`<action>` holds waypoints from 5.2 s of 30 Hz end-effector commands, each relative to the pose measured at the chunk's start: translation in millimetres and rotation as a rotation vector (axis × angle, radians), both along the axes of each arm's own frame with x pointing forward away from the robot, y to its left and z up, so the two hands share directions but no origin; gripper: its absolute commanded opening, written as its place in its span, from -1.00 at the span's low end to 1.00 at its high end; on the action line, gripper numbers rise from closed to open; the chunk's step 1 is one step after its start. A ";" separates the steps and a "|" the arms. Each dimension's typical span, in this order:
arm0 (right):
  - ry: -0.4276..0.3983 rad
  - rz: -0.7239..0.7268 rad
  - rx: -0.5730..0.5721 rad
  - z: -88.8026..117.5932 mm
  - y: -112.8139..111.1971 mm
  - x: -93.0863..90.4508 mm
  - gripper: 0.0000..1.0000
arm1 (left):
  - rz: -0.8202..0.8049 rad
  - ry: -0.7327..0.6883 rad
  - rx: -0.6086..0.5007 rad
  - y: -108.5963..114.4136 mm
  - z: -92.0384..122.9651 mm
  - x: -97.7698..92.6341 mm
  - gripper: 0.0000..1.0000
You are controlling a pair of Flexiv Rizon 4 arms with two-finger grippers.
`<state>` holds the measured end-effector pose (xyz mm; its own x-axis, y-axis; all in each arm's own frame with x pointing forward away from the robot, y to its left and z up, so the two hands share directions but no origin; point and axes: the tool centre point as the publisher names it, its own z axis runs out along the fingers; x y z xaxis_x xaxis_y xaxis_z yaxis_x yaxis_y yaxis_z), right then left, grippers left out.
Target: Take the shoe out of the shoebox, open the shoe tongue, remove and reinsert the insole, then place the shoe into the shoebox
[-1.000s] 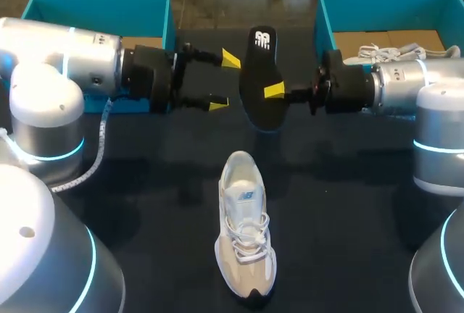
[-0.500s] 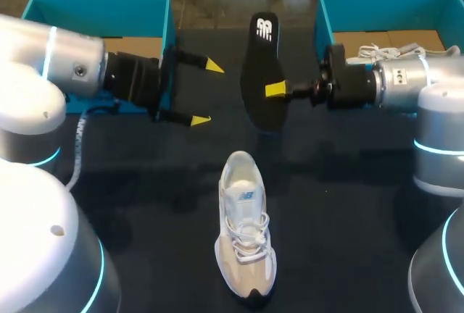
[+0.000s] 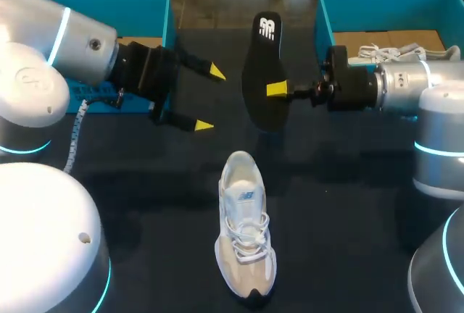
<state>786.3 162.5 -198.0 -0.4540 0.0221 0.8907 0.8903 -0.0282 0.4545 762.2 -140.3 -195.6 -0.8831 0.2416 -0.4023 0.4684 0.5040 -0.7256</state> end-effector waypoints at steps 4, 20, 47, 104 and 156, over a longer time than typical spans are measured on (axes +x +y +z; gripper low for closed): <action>-0.060 -0.043 0.035 -11.7 6.1 -23.6 -1.00 | 0.185 0.175 0.226 12.7 -3.6 -29.1 1.00; -0.088 -0.054 0.047 -16.3 12.1 -26.5 -1.00 | 0.186 0.217 0.270 15.4 -21.3 -38.1 1.00; -0.154 -0.026 0.010 -56.6 45.2 -37.0 -1.00 | 0.102 0.266 0.381 26.6 -87.7 -49.3 1.00; -0.309 -0.021 0.062 -97.2 54.1 -50.6 -1.00 | 0.277 0.369 0.567 19.4 -167.9 -70.2 1.00; -0.308 -0.135 0.020 -113.2 49.3 -54.1 -1.00 | 0.328 0.375 0.556 21.6 -178.7 -67.6 1.00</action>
